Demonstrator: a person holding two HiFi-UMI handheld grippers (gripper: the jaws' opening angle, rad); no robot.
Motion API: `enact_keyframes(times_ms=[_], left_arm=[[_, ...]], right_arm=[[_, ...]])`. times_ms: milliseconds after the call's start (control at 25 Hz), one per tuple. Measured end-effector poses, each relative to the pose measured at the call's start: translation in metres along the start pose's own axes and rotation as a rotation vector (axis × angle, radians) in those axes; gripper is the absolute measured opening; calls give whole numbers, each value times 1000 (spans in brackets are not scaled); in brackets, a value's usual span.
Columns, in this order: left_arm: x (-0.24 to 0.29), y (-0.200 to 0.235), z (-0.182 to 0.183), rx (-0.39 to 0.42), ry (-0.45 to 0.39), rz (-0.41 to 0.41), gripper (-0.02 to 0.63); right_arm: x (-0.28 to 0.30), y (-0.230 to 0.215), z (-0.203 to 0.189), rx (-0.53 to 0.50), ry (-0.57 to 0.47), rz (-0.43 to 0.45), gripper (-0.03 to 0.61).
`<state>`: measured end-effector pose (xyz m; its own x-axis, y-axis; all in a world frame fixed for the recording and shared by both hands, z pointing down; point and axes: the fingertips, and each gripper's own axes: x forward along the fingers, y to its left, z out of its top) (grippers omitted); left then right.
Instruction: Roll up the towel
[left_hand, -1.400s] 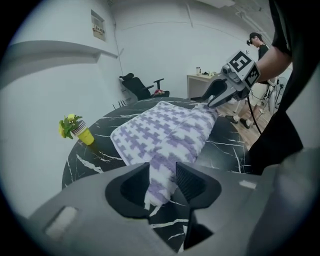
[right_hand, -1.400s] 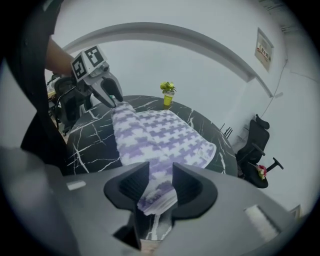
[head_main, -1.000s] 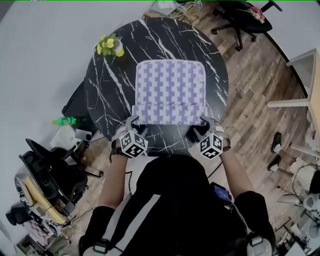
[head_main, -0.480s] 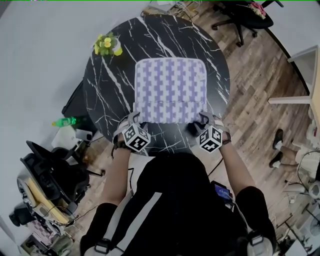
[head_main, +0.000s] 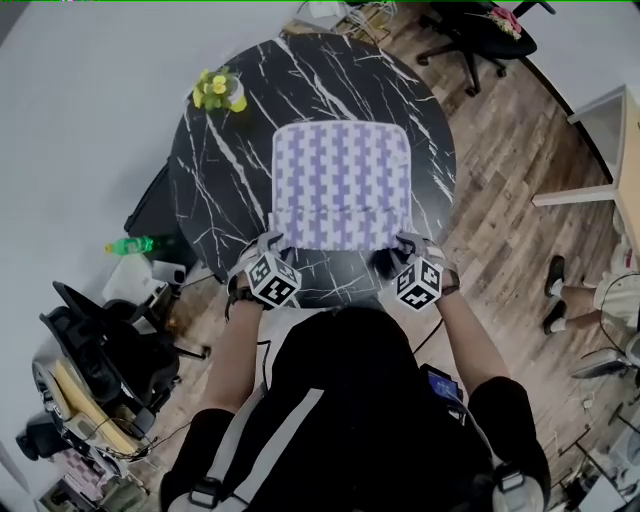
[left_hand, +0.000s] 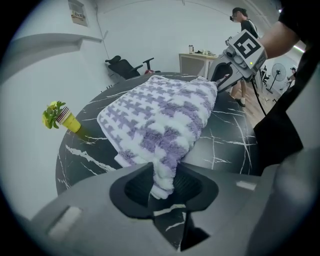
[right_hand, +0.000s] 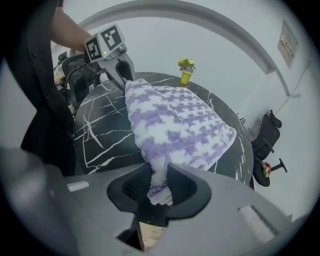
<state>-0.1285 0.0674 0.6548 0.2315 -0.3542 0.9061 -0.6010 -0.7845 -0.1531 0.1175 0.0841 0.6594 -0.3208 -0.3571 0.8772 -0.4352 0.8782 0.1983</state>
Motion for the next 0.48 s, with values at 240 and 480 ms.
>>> enact_keyframes(times_ms=[240, 480], left_arm=[[-18, -36, -24, 1, 1, -30, 123], [-27, -58, -41, -8, -1, -53, 124]], right_arm=[[-17, 41, -14, -2, 10, 27, 93], [-27, 67, -23, 27, 12, 49, 94]])
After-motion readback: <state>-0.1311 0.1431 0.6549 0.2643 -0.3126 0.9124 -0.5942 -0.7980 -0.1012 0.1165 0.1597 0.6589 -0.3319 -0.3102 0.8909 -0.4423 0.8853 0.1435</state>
